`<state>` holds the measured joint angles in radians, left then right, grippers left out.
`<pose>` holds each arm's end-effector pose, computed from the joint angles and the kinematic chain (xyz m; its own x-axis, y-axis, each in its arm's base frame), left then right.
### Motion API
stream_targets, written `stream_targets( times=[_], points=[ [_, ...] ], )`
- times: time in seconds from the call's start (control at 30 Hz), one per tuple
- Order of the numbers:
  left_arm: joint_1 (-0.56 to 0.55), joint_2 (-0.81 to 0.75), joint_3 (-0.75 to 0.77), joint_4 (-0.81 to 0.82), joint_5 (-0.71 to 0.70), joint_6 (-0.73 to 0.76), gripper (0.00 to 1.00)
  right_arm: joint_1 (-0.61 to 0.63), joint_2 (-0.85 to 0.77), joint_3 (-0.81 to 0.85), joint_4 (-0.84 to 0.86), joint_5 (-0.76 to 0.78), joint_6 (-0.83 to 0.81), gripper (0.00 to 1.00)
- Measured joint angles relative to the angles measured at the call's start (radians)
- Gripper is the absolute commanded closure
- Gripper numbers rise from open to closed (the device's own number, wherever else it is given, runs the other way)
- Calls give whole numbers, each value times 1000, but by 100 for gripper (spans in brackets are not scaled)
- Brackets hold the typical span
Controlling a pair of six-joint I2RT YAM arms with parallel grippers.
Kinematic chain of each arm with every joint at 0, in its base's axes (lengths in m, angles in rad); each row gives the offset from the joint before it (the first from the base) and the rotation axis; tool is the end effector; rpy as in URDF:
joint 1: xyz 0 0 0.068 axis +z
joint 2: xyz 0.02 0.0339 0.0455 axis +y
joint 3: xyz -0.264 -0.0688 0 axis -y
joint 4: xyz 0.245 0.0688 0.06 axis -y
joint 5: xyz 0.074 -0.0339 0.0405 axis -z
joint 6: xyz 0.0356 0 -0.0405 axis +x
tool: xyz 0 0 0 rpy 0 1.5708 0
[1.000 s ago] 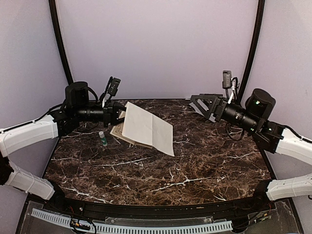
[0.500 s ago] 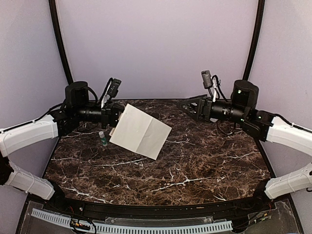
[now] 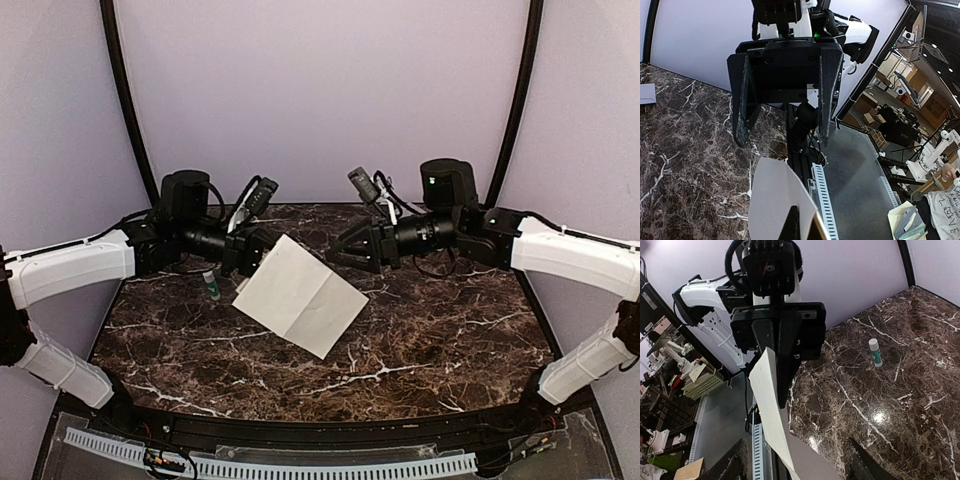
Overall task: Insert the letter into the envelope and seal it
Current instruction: Fold the letter.
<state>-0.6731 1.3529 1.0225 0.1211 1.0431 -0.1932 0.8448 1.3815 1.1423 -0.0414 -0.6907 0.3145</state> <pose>0.2186 -0.2136 0.3294 -0.3466 0.1527 -0.9255 0.9254 -0.1058 -0.3640 0.1955 0.2544 0.3449 -0.4789 -0.1803 -0.8592 -0.8778 0.1153 0.4650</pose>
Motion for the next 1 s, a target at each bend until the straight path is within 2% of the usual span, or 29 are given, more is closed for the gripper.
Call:
stream_targets(
  times=[0.4,0.93,1.0],
  points=[
    [-6,7,6,-16,24,3,100,38,63,19,-89,-119,-27,65],
    [-6,17,9,-27,33,7,100,51,74,19,-92,-157,-21,98],
    [-6,18,9,-28,33,8,100,51,76,20,-95,-158,-23,100]
  ],
)
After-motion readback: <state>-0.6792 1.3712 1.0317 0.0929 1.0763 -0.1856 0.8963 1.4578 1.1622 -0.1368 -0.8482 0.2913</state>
